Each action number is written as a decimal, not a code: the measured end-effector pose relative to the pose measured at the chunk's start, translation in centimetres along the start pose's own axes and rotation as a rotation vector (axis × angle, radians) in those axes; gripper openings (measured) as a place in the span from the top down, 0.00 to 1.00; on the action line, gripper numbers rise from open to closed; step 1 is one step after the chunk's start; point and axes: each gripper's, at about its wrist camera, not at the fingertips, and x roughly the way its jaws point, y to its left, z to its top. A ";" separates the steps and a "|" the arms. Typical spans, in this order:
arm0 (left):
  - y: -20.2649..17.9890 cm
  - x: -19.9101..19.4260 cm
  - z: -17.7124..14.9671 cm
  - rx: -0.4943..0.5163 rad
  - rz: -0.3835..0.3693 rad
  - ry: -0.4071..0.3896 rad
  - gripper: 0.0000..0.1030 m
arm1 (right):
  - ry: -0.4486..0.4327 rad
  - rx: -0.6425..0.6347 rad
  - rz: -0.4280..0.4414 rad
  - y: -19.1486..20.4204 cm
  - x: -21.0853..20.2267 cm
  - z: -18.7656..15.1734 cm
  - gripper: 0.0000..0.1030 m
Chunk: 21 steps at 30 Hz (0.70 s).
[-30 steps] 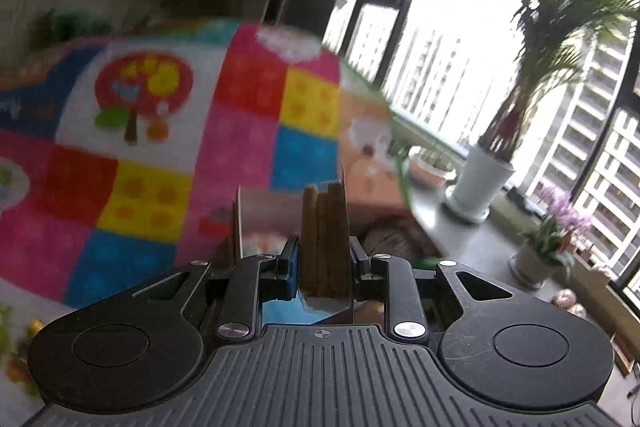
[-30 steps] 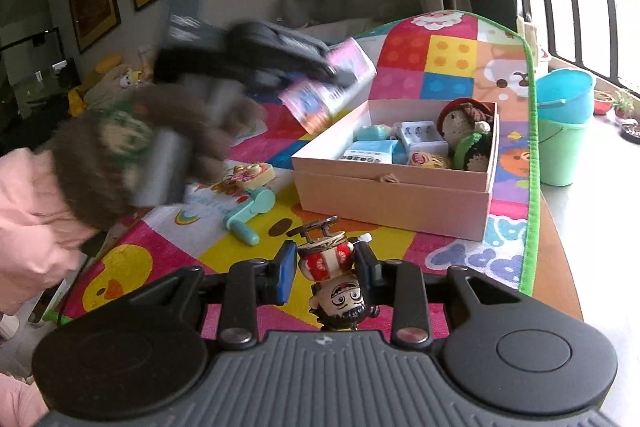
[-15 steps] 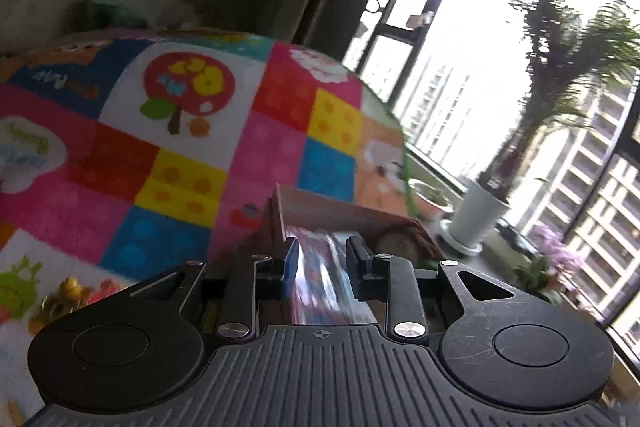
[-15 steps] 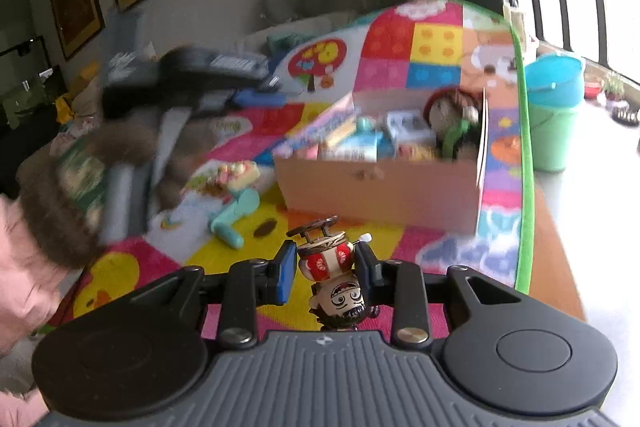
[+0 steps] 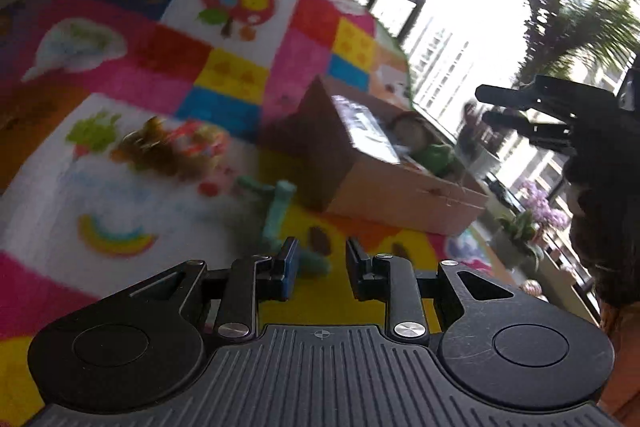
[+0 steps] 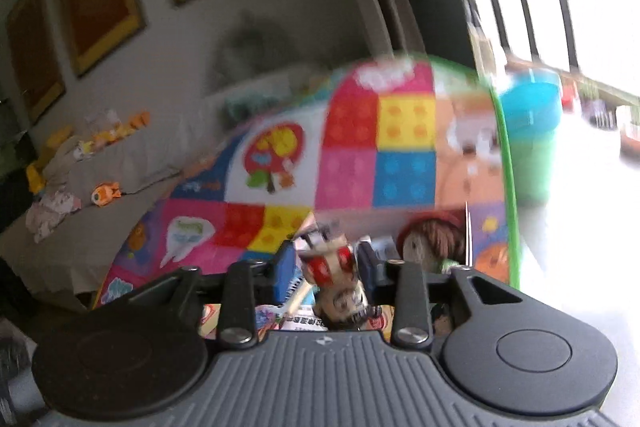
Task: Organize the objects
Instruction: 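Lower the figurine into the pink box and open the right gripper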
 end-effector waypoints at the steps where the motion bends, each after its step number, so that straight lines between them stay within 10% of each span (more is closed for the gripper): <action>1: 0.4 -0.1 -0.1 -0.009 0.007 -0.003 0.73 | 0.008 0.030 -0.015 -0.5 0.7 0.0 0.52; 21: 1.3 -0.1 -0.6 -0.035 0.049 -0.004 0.72 | 0.027 -0.337 -0.105 4.2 -0.8 -8.0 0.40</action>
